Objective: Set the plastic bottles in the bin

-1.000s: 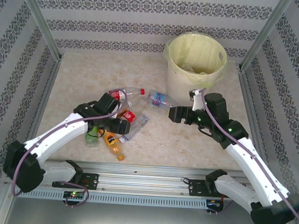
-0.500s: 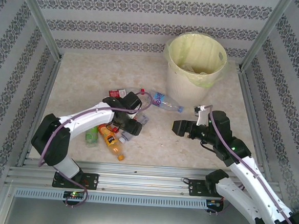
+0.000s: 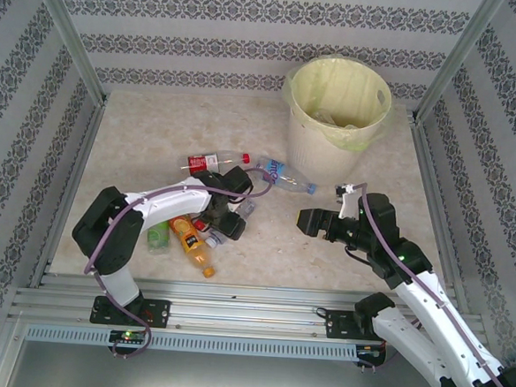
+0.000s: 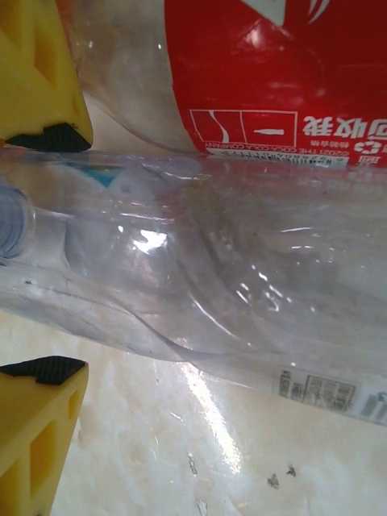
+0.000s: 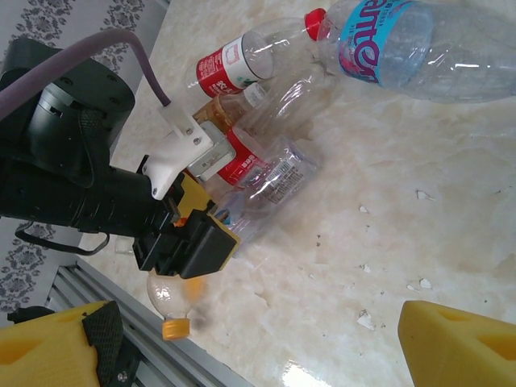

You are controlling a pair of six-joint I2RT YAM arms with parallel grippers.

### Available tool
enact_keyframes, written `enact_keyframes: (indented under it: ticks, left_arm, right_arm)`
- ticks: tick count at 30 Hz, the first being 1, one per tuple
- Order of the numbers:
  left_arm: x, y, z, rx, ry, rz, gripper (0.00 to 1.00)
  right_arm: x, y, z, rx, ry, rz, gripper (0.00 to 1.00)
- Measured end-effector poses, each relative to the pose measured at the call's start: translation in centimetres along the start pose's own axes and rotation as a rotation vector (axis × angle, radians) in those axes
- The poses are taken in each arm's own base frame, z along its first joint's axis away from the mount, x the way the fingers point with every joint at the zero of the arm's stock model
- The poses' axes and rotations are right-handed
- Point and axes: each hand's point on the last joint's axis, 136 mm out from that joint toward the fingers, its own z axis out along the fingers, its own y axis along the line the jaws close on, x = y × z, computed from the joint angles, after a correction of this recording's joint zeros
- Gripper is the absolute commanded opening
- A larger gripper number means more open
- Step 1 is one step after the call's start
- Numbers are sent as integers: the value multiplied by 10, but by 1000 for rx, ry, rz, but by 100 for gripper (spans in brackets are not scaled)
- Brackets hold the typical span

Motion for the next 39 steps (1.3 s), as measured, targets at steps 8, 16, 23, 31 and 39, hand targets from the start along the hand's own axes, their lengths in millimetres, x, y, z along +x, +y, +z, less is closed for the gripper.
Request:
enact_keyframes:
  ticks: [8,16,23,31,39]
  left_arm:
    - [-2,-6,13,-3,34,13,67]
    - [-6,-12,13,23,29,24,52]
    - [-24,-41,-17,183,-83,46,48]
    - [-54,-100,-80,531,-288,140,48]
    - [-56,-134,-104,765,-331,220,48]
  right_arm:
    - [2,-4,2,13,2,21,90]
    - [7,-18,4,57,-12,79,91]
    - [8,-25,14,47,-37,185,91]
    - [-13,-9,25,-45,-85,256,91]
    - [-28,-4,43,-81,-93,290,90]
